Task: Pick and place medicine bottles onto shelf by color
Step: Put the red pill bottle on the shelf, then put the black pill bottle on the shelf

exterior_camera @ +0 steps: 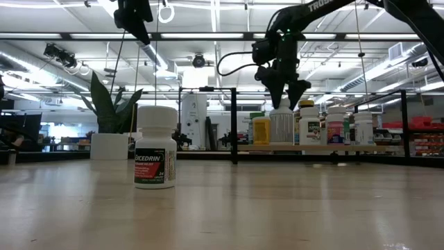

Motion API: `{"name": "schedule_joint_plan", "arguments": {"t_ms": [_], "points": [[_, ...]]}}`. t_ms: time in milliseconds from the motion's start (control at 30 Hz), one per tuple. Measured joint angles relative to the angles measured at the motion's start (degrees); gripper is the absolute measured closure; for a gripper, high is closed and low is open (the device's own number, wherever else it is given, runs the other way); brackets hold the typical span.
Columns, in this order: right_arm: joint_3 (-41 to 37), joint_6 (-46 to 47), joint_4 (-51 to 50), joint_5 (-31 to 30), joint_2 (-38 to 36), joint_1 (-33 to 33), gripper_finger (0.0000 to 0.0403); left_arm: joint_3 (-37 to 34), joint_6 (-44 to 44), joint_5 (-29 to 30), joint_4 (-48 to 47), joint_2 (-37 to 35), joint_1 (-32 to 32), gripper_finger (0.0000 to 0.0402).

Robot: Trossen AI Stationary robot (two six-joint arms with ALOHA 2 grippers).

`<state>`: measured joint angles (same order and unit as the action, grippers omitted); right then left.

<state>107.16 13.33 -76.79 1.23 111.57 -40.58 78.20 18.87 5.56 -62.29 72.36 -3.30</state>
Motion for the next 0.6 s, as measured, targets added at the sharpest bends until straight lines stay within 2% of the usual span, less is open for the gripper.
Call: {"name": "schedule_joint_plan", "arguments": {"t_ms": [367, 600], "points": [[-0.03, 3.52, -1.6, 1.12, -5.96, 0.33, 0.0022, 0.0, -0.15, 0.0, 1.83, 0.0, 0.01, 0.0047], [0.07, 9.07, -2.12, 1.93, -10.81, 6.0, 0.0014, 0.01, -1.57, 0.5, 4.6, 0.0, 0.01, 0.0047]]}}
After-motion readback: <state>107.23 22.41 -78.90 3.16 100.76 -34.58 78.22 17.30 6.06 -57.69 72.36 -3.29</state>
